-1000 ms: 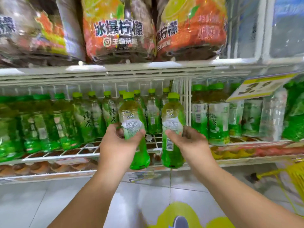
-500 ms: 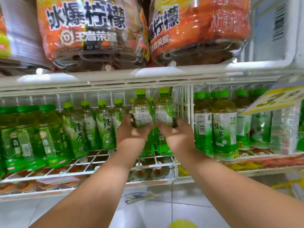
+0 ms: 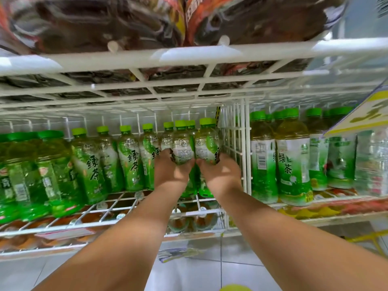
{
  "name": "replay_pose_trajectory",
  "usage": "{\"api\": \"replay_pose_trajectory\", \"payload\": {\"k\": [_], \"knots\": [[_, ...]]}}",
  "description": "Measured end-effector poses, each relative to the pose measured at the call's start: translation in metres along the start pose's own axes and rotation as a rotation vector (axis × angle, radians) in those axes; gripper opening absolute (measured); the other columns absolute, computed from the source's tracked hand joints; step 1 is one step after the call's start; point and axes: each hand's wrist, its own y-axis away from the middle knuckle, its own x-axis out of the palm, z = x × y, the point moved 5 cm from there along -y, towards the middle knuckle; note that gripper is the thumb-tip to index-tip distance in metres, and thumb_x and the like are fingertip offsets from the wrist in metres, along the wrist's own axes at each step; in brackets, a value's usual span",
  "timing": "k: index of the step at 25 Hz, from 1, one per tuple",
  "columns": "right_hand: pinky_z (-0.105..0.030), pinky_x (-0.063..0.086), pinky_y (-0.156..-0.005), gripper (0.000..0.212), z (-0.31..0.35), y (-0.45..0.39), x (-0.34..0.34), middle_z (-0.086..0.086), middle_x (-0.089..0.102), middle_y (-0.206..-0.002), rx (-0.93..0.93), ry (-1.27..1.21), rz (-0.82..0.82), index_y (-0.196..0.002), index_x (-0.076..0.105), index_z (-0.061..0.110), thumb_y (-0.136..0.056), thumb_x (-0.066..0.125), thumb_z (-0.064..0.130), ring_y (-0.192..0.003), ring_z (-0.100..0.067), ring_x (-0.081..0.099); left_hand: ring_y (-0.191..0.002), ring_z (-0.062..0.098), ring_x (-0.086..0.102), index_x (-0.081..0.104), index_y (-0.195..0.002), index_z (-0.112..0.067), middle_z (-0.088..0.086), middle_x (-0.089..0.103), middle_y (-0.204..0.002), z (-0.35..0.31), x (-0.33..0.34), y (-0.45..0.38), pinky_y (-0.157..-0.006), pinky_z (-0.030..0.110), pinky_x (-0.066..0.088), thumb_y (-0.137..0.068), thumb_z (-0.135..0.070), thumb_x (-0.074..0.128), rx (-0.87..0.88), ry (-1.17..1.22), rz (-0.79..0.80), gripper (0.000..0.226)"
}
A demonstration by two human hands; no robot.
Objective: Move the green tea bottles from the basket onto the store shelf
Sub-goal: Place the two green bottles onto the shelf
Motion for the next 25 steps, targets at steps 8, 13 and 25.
{"api": "replay_pose_trajectory", "payload": {"k": [8, 13, 25], "knots": [[-0.043, 0.059, -0.088, 0.058, -0.001, -0.014, 0.006, -0.014, 0.066, -0.13, 0.044, -0.012, 0.033, -0.146, 0.049, 0.009, -0.1, 0.066, 0.04, -0.11, -0.035, 0.069, -0.085, 0.021, 0.06, 0.052, -0.114, -0.016, -0.003, 0.061, -0.096, 0.0, 0.0, -0.003, -0.074, 0.037, 0.054, -0.075, -0.057, 0.082, 0.068, -0.144, 0.071, 0.063], [-0.034, 0.049, -0.075, 0.059, -0.002, -0.012, 0.009, -0.015, 0.068, -0.126, 0.057, 0.014, 0.07, -0.139, 0.053, 0.005, -0.1, 0.064, 0.048, -0.099, -0.031, 0.065, -0.109, 0.029, 0.064, 0.046, -0.131, -0.009, 0.009, 0.064, -0.129, -0.011, -0.006, 0.003, -0.088, 0.039, 0.051, -0.086, -0.043, 0.079, 0.105, -0.207, 0.128, 0.066], [-0.037, 0.055, -0.088, 0.065, 0.0, -0.009, 0.012, -0.02, 0.06, -0.14, 0.021, 0.152, 0.117, -0.15, 0.038, 0.003, -0.104, 0.057, 0.044, -0.12, -0.037, 0.065, -0.117, 0.036, 0.062, 0.037, -0.146, -0.001, 0.019, 0.061, -0.129, -0.014, -0.008, -0.003, -0.091, 0.043, 0.053, -0.086, -0.052, 0.076, 0.187, -0.368, 0.167, 0.087]]}}
